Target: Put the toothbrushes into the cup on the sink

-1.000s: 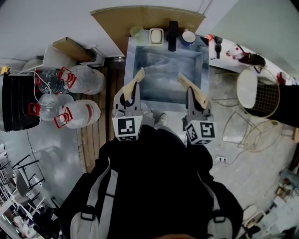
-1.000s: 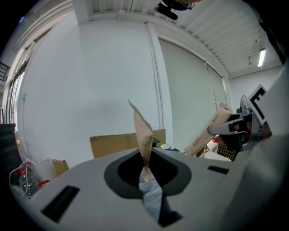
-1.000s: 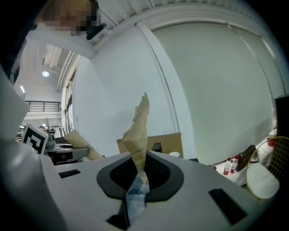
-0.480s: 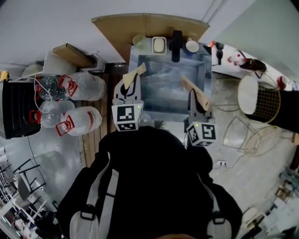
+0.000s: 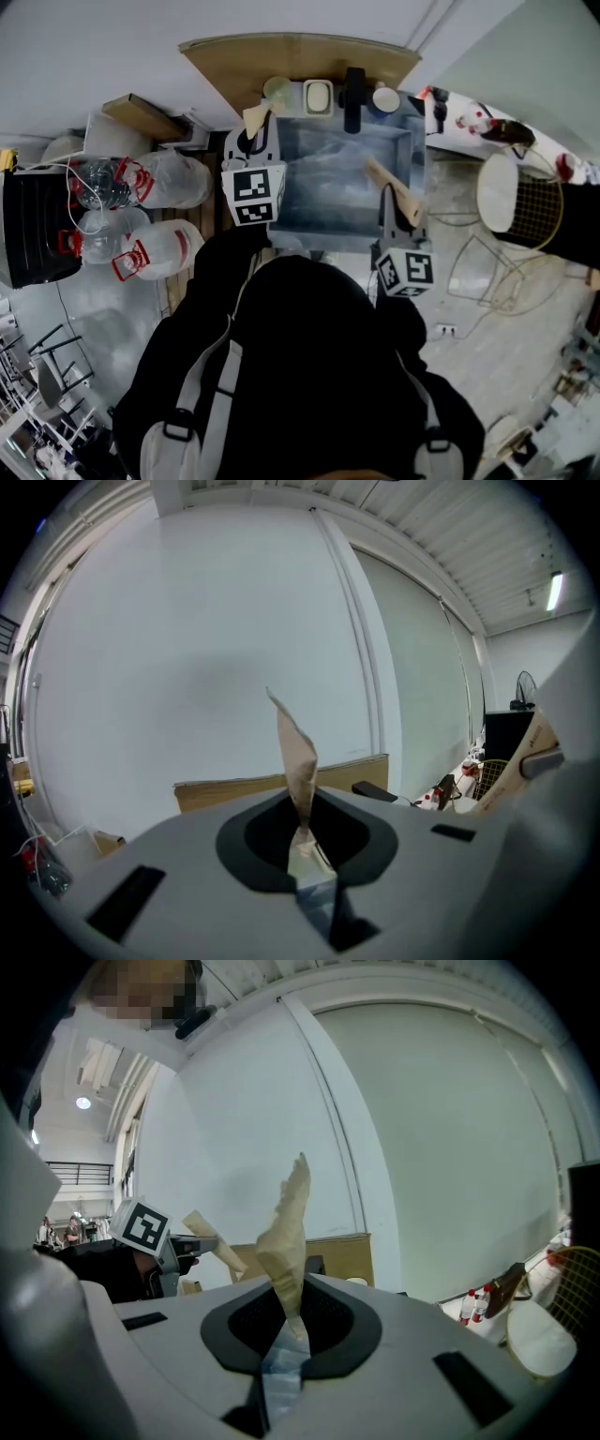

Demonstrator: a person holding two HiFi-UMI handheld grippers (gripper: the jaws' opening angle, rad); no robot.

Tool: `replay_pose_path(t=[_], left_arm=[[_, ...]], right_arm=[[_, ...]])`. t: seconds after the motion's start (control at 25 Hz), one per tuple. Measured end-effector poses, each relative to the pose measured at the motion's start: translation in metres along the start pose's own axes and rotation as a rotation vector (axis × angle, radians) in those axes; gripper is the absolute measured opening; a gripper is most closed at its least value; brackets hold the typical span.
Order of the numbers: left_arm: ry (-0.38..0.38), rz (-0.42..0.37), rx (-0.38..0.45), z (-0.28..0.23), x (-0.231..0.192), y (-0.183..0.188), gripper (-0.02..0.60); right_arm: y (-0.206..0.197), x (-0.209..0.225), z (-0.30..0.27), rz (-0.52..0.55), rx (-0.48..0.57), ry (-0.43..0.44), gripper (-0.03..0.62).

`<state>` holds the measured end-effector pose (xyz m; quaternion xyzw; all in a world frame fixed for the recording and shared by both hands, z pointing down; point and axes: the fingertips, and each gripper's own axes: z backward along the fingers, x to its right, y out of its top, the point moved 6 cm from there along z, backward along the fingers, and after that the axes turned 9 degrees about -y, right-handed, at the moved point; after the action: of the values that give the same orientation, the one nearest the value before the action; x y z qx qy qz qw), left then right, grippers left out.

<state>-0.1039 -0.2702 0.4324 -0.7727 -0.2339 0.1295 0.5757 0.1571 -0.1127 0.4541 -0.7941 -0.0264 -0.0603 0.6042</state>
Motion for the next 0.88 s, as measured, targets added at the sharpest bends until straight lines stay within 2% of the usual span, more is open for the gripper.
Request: replay_pose_path(t=[0.2,0.4,0.72,0.88], left_arm=[[0.019,-0.015,-0.005,-0.019,-0.016,0.006,0.032],[0.026,0.013,-0.015,-0.036,-0.030,0.004,0.032],[0.018,0.011,-0.086,-0.071,-0.037,-0.020,0.032],[0.007,0.036,-0.124,-0.087,-0.043,-0.037,0.032]], right_arm=[[0.002,0.003,0.000,0.002,-0.001,-0.006,0.031],[0.003,0.005,-0.001,0.005,-0.006,-0.004,0.031],[-0.001,0.007,0.000,0.007,-0.015,-0.008,0.031],[-0.001,0.008,0.000,0.008,-0.018,-0.015,0.031]])
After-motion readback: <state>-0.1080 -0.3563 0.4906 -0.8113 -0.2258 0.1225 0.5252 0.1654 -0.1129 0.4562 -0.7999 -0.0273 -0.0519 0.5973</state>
